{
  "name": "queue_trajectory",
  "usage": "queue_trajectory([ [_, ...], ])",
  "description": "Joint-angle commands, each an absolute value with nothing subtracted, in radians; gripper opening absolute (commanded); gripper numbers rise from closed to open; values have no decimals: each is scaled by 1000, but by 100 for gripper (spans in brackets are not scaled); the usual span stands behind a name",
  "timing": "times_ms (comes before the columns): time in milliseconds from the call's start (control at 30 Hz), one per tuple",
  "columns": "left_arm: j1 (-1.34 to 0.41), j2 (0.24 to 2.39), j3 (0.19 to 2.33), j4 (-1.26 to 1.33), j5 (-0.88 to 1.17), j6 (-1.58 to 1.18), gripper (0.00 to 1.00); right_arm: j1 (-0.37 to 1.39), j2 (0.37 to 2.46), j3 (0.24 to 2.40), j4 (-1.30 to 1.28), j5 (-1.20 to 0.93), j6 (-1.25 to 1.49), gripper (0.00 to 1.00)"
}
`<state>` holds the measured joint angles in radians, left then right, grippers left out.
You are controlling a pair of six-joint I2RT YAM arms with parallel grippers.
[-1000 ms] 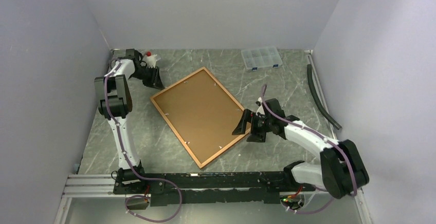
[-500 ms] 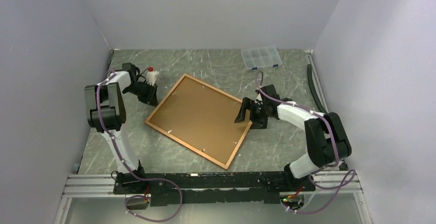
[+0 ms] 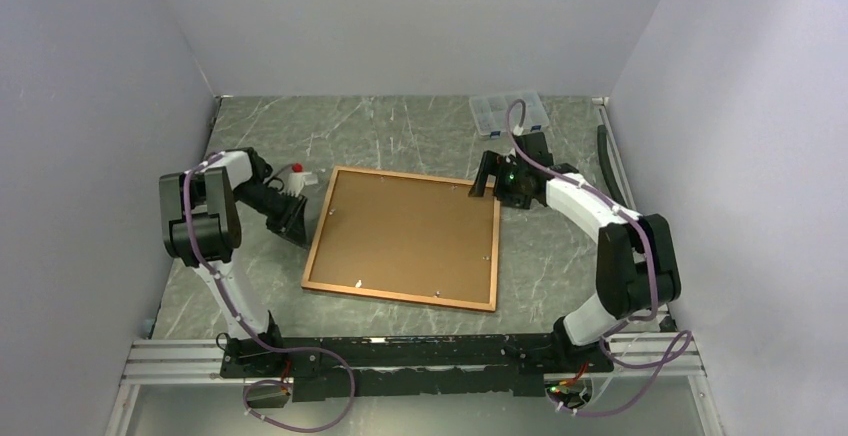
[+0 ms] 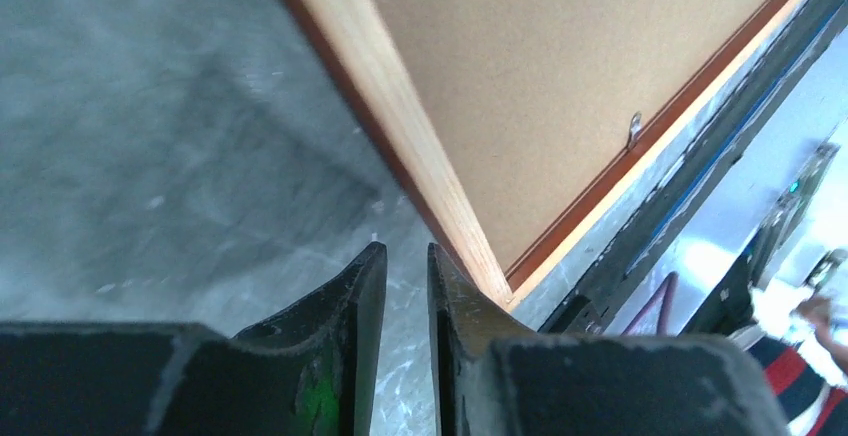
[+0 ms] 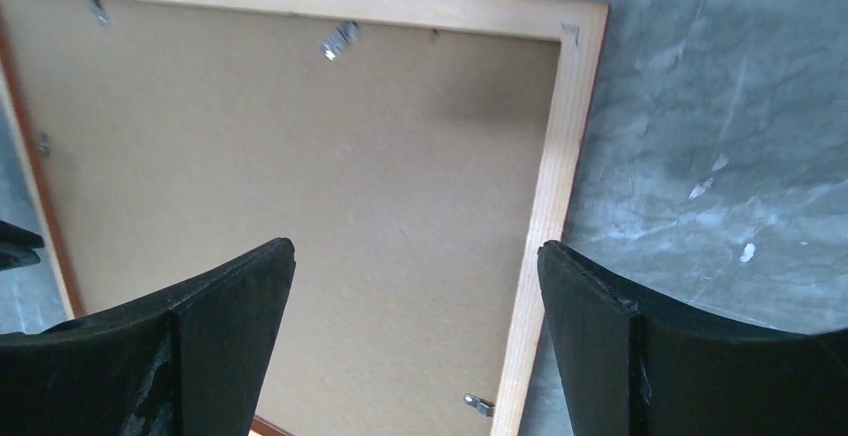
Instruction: Put the photo into the frame
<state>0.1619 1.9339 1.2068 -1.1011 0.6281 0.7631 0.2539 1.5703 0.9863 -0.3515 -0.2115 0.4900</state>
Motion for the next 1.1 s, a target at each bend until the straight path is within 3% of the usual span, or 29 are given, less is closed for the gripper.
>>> queue_trajectory([
  [0, 238, 1889, 1314, -1115, 728, 681, 29, 303, 1507, 1069, -339, -142, 519, 96],
  [167, 248, 1981, 1390, -1081, 885, 554, 32, 456, 1590, 1139, -187, -221, 625, 94],
  [333, 226, 2079, 1397, -1046, 923, 504, 31, 641, 1847, 1358, -99, -315, 711, 87],
  [467, 226, 2088, 1380, -1027, 937, 498, 27, 727, 2031, 1537, -63, -335, 758, 87],
  [767, 225, 2082, 1317, -966, 908, 481, 20, 822, 2278, 1770, -3, -413, 841, 84],
  [1067, 225, 2063, 1284, -927, 890, 473, 17, 840, 2345, 1786, 31, -425, 884, 83],
])
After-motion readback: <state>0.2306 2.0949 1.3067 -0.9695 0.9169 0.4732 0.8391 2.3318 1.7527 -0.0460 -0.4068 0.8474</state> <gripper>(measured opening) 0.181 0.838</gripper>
